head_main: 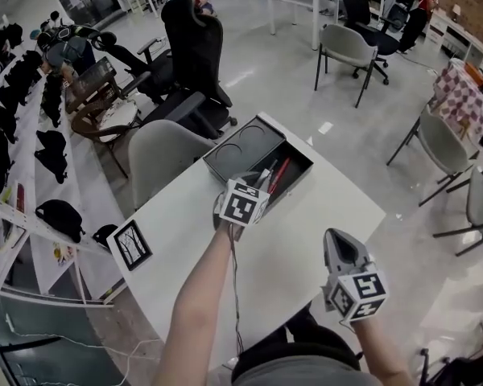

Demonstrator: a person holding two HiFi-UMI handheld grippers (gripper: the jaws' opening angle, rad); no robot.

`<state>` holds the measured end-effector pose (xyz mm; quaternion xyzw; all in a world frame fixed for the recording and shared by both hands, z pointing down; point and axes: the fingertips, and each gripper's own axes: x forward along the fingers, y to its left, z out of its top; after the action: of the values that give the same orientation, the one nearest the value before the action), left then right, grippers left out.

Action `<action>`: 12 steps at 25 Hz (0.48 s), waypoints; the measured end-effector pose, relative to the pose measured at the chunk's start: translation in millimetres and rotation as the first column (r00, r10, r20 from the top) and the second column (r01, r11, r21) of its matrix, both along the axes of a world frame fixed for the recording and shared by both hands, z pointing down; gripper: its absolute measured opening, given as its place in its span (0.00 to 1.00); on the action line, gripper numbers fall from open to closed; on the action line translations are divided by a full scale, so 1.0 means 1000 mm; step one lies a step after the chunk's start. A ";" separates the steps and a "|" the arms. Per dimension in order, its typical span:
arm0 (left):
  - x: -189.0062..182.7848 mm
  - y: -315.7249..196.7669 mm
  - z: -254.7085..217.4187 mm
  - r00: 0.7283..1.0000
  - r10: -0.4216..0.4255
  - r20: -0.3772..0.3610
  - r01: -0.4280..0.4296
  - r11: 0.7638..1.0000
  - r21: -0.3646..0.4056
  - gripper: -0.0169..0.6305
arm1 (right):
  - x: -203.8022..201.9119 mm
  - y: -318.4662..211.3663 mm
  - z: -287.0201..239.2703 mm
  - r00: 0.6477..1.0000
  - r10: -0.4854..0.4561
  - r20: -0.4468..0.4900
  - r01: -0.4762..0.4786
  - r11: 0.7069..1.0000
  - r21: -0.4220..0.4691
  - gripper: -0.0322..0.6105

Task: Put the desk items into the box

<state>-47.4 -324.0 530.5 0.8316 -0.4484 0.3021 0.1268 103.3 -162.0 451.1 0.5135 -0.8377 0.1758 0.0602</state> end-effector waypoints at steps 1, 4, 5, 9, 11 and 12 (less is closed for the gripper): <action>0.004 -0.003 0.002 1.000 0.004 0.003 -0.004 1.000 -0.005 0.13 | 0.002 -0.002 0.001 1.000 0.001 -0.001 -0.001 1.000 -0.003 0.05; 0.015 -0.012 0.004 1.000 0.012 0.015 -0.012 1.000 -0.013 0.13 | 0.009 -0.008 0.001 1.000 -0.002 0.000 0.002 1.000 -0.004 0.05; 0.017 -0.015 0.004 1.000 0.014 0.021 -0.014 1.000 -0.015 0.13 | 0.012 -0.011 0.001 1.000 -0.003 0.001 0.003 1.000 -0.004 0.05; 0.027 -0.023 0.009 0.999 0.021 0.034 -0.020 0.999 -0.028 0.13 | 0.019 -0.019 0.002 1.000 -0.006 0.005 0.006 1.000 -0.007 0.05; 0.032 -0.026 0.013 0.999 0.023 0.037 -0.021 0.999 -0.038 0.13 | 0.022 -0.023 0.003 1.000 -0.006 0.009 0.006 1.000 -0.010 0.05; 0.033 -0.028 0.015 0.999 0.025 0.041 -0.023 0.999 -0.043 0.13 | 0.024 -0.025 0.004 1.000 -0.006 0.011 0.006 1.000 -0.011 0.05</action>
<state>-14.2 -351.9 545.4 0.8276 -0.4344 0.3301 0.1318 127.0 -187.3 455.1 0.5095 -0.8387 0.1831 0.0588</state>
